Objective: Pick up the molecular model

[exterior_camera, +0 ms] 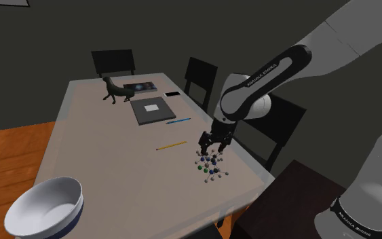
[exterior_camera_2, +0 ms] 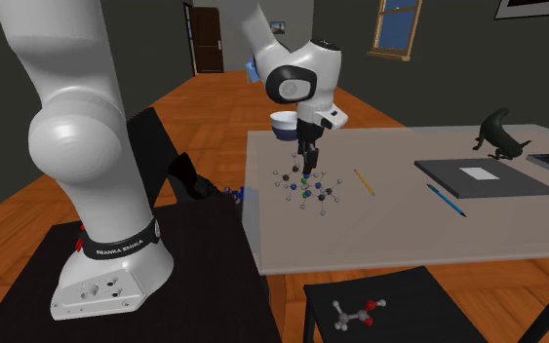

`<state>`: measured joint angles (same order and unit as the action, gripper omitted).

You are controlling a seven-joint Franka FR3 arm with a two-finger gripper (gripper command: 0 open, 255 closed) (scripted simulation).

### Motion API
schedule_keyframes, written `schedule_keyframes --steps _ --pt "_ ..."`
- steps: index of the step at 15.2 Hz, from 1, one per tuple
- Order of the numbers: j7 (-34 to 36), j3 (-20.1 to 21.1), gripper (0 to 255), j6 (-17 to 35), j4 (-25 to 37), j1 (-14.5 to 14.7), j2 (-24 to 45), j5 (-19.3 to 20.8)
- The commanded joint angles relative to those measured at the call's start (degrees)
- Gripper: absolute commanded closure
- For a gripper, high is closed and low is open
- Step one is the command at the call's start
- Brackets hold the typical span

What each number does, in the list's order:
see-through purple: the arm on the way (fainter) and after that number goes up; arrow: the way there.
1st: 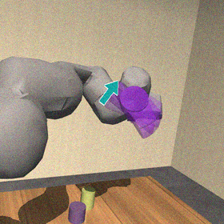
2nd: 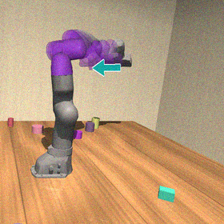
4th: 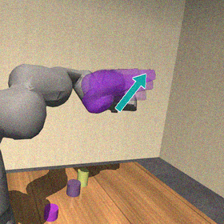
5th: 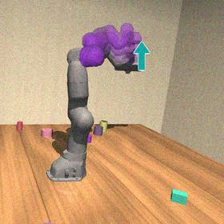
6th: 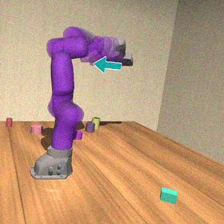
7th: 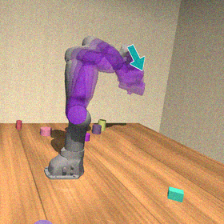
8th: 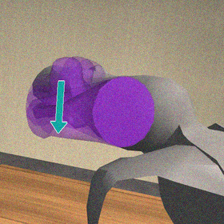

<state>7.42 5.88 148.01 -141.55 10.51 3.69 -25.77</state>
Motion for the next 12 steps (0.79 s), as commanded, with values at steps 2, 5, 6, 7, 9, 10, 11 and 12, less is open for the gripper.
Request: schedule_keyframes --steps 2,5,6,7,9,10,11,12 --pt "-1.33 0.31 0 2.26 0.16 0.07 2.5 -1.52" --pt "-2.79 0.65 0 4.41 0.19 0.03 4.77 -2.88" --pt "-3.59 0.86 0 5.51 0.27 -0.02 6.0 -3.63" --pt "-3.59 0.87 0 5.51 0.27 -0.03 6.0 -3.62" --pt "-3.59 0.84 255 5.45 0.23 -0.05 5.91 -3.59" --pt "-3.57 0.86 255 5.47 0.21 -0.03 5.9 -3.6" --pt "-3.53 0.86 255 5.45 0.23 -0.02 5.9 -3.58" --pt "-3.52 0.86 255 5.45 0.25 -0.02 5.91 -3.57"
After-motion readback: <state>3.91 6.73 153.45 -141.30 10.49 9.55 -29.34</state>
